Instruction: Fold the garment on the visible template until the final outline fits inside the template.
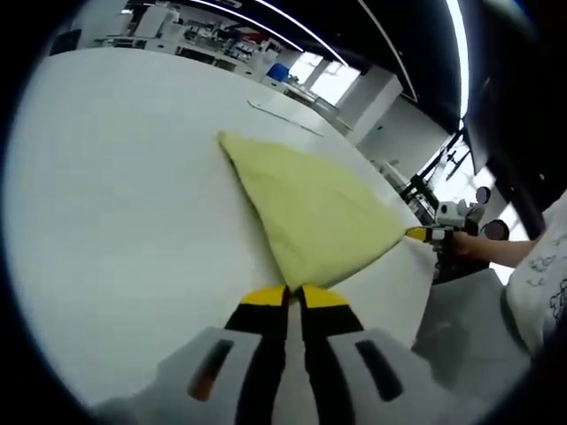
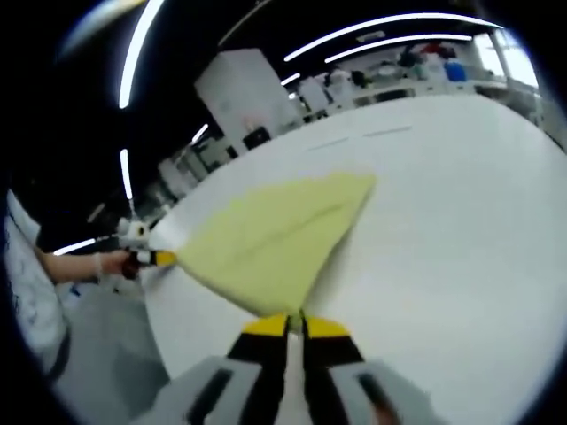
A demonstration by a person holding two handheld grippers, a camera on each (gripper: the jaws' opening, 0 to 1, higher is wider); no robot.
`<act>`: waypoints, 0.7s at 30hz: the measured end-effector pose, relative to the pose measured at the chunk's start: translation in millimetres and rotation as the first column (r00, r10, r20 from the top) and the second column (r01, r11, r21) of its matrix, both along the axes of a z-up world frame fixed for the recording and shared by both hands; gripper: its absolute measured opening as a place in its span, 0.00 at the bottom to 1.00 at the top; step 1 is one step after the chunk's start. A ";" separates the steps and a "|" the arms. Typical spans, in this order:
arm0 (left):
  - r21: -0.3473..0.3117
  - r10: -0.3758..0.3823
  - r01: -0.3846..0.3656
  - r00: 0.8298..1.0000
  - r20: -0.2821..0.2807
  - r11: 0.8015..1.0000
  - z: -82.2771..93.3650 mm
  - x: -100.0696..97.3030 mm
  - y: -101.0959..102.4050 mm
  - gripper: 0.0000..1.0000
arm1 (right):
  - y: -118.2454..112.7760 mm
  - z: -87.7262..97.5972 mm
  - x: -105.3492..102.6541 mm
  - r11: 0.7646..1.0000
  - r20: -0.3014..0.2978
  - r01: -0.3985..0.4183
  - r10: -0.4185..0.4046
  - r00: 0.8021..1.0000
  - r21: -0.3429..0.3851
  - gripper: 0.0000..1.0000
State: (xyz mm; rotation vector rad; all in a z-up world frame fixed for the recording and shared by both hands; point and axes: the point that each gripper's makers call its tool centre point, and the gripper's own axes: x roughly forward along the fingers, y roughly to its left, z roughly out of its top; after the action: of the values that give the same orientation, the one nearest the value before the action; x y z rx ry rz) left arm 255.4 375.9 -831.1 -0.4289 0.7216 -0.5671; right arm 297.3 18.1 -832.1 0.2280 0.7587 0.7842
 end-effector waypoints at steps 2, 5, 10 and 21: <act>0.013 0.004 -0.004 1.000 0.012 1.000 3.8 0.1 1.4 0.10 | -1.7 6.2 1.7 1.000 0.019 0.003 -0.003 1.000 0.004 0.13; 0.051 0.014 -0.017 0.999 0.053 0.999 10.3 5.5 10.8 0.30 | -3.2 17.6 6.0 1.000 0.085 -0.006 0.008 0.996 -0.019 0.24; 0.091 0.029 -0.039 0.993 0.116 0.995 25.1 11.6 20.1 0.52 | -3.7 31.0 7.5 0.999 0.134 -0.015 0.020 0.991 -0.039 0.50; 0.105 0.038 -0.065 0.970 0.239 0.992 51.5 16.1 9.2 0.88 | 5.0 38.7 3.0 0.997 0.160 -0.033 0.045 0.986 -0.076 0.89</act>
State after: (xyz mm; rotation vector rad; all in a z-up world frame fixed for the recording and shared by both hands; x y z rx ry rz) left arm 271.5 385.1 -779.6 -0.2684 0.5087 -0.5160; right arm 300.4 23.2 -793.4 0.0829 0.6387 0.8004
